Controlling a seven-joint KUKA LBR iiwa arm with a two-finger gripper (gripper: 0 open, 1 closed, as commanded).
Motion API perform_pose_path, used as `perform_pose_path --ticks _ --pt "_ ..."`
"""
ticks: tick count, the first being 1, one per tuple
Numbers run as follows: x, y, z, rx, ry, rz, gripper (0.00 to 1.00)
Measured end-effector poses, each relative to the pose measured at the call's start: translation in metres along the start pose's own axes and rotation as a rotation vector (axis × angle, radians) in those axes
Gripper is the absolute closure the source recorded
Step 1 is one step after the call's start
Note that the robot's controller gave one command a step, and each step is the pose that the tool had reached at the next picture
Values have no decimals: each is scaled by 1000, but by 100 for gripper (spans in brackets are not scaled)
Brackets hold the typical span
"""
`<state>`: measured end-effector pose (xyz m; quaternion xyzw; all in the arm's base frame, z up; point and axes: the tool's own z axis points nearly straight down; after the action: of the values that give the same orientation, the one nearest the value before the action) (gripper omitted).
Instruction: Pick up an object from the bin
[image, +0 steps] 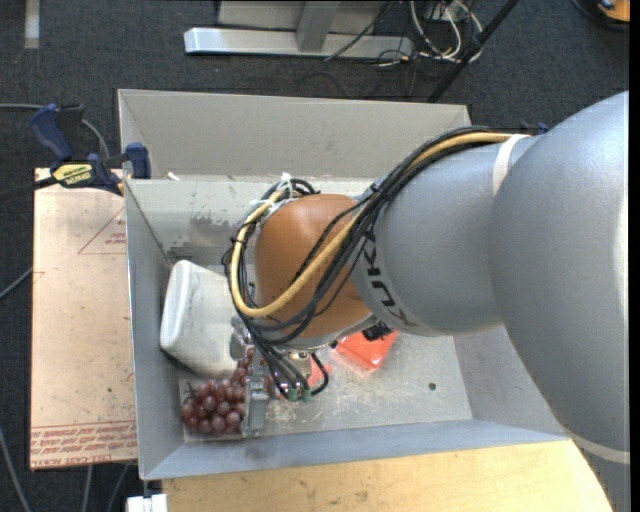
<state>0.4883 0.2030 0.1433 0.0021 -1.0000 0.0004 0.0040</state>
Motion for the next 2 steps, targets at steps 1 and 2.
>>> perform_pose_path --ticks 1,2 --pt "-2 -1 -4 -2 -7 4 0" --pt "-3 -1 -1 -4 -12 -4 0"
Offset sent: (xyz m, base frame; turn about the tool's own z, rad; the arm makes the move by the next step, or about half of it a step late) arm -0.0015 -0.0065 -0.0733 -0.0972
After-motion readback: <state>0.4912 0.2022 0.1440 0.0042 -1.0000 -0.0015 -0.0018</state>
